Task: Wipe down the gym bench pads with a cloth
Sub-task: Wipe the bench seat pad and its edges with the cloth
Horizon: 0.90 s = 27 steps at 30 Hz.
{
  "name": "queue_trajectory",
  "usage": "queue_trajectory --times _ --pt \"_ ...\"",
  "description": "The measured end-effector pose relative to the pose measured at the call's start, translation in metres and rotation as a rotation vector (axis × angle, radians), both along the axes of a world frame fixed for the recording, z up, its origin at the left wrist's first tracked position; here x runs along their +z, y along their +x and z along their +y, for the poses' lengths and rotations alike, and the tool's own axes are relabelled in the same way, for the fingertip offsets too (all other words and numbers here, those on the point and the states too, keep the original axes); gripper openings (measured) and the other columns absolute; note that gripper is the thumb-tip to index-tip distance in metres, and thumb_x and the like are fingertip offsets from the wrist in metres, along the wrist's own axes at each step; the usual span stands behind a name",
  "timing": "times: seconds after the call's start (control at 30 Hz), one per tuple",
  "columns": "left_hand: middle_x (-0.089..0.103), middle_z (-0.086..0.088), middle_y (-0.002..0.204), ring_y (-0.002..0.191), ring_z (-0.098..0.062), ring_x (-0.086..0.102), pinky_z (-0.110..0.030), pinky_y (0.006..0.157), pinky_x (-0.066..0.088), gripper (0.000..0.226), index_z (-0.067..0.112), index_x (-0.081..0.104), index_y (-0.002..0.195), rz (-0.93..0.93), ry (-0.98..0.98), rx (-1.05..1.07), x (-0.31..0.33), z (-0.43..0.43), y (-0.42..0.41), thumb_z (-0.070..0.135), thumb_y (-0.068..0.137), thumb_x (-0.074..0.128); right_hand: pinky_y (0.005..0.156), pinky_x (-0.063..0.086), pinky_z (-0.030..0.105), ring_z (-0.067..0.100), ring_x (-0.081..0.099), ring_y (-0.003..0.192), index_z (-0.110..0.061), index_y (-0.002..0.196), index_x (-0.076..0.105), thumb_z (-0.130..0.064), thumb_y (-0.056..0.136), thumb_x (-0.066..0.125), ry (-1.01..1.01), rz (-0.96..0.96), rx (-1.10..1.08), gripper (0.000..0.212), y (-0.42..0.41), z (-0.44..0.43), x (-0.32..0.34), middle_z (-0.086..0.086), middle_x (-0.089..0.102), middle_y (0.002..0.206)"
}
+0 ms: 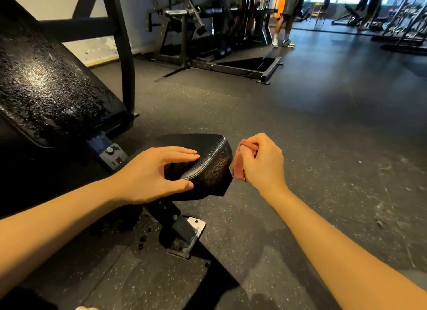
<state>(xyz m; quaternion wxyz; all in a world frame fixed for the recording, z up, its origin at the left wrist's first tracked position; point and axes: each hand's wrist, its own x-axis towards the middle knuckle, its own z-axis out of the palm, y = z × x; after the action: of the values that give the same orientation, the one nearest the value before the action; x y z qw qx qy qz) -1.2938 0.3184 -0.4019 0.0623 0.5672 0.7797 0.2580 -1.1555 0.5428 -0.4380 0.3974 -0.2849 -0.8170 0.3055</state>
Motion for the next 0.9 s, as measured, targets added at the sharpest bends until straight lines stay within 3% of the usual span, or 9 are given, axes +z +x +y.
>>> queue_trajectory --times 0.13,0.2,0.27,0.33,0.4,0.57,0.67,0.8,0.9 --pt "0.050 0.029 0.145 0.135 0.017 0.039 -0.015 0.115 0.030 0.073 0.044 0.055 0.141 -0.005 0.005 -0.009 -0.003 -0.002 0.000 0.069 0.074 0.063 0.080 0.053 0.029 0.011 0.066 0.092 -0.010 0.108 0.065 -0.011 0.088 0.069 -0.380 0.352 -0.115 0.020 0.001 0.009 0.020 -0.001 0.068 0.102" --pt "0.051 0.028 0.146 0.136 0.015 0.040 -0.021 0.117 0.032 0.073 0.043 0.055 0.142 -0.008 -0.003 -0.011 -0.003 -0.003 -0.001 0.069 0.074 0.063 0.080 0.060 0.036 0.020 0.071 0.091 -0.008 0.104 0.070 -0.010 0.085 0.074 -0.586 0.313 -0.020 0.019 -0.006 0.000 0.019 0.007 0.073 0.101" --pt "0.051 0.028 0.146 0.136 0.014 0.040 -0.022 0.117 0.032 0.073 0.041 0.056 0.142 -0.034 -0.009 -0.020 -0.001 -0.003 -0.003 0.068 0.075 0.062 0.068 0.061 0.029 0.020 0.072 0.081 -0.011 0.094 0.073 -0.007 0.086 0.073 -0.687 0.229 0.049 0.009 -0.009 -0.019 0.015 0.007 0.074 0.090" --pt "0.051 0.029 0.145 0.136 0.015 0.040 -0.021 0.116 0.031 0.070 0.041 0.056 0.142 -0.099 -0.020 -0.034 0.002 -0.003 -0.006 0.066 0.076 0.060 0.053 0.053 0.019 0.014 0.066 0.071 -0.013 0.089 0.073 -0.004 0.089 0.069 -0.645 0.207 0.055 0.010 -0.004 -0.034 0.013 0.002 0.070 0.082" --pt "0.051 0.031 0.145 0.135 0.014 0.041 -0.023 0.114 0.032 0.066 0.043 0.056 0.140 -0.145 -0.035 -0.047 0.004 -0.003 -0.010 0.063 0.078 0.058 0.052 0.051 0.022 0.008 0.061 0.063 -0.006 0.091 0.075 0.004 0.089 0.064 -0.588 0.246 0.177 0.014 0.007 -0.049 0.015 0.005 0.069 0.084" --pt "0.052 0.032 0.143 0.134 0.012 0.044 -0.023 0.111 0.036 0.062 0.046 0.059 0.135 -0.159 -0.057 -0.054 0.008 0.000 -0.012 0.056 0.074 0.055 0.086 0.052 0.019 0.003 0.065 0.109 -0.005 0.090 0.073 0.008 0.084 0.070 -0.247 0.152 0.458 0.015 0.039 -0.081 0.002 -0.004 0.071 0.101" --pt "0.050 0.036 0.142 0.134 0.015 0.041 -0.015 0.108 0.032 0.060 0.051 0.056 0.133 -0.170 -0.067 -0.059 0.008 -0.001 -0.013 0.055 0.072 0.055 0.086 0.044 0.011 0.000 0.061 0.106 -0.006 0.085 0.066 0.009 0.082 0.070 0.024 0.124 0.440 0.016 0.033 -0.064 -0.001 -0.001 0.061 0.098" --pt "0.050 0.038 0.142 0.134 0.015 0.041 -0.015 0.107 0.032 0.061 0.049 0.059 0.134 -0.175 -0.066 -0.054 0.006 -0.003 -0.012 0.051 0.073 0.056 0.079 0.053 0.021 0.001 0.064 0.096 -0.021 0.084 0.062 0.001 0.089 0.064 -0.162 0.147 0.179 0.022 0.001 -0.030 -0.003 -0.001 0.064 0.098" --pt "0.051 0.035 0.143 0.134 0.014 0.042 -0.018 0.108 0.034 0.058 0.044 0.060 0.136 -0.216 -0.066 -0.054 0.006 -0.002 -0.013 0.038 0.079 0.061 0.076 0.055 0.030 0.015 0.067 0.089 -0.021 0.083 0.060 -0.001 0.086 0.062 -0.151 0.157 0.179 0.021 0.005 -0.045 -0.005 -0.002 0.068 0.099"
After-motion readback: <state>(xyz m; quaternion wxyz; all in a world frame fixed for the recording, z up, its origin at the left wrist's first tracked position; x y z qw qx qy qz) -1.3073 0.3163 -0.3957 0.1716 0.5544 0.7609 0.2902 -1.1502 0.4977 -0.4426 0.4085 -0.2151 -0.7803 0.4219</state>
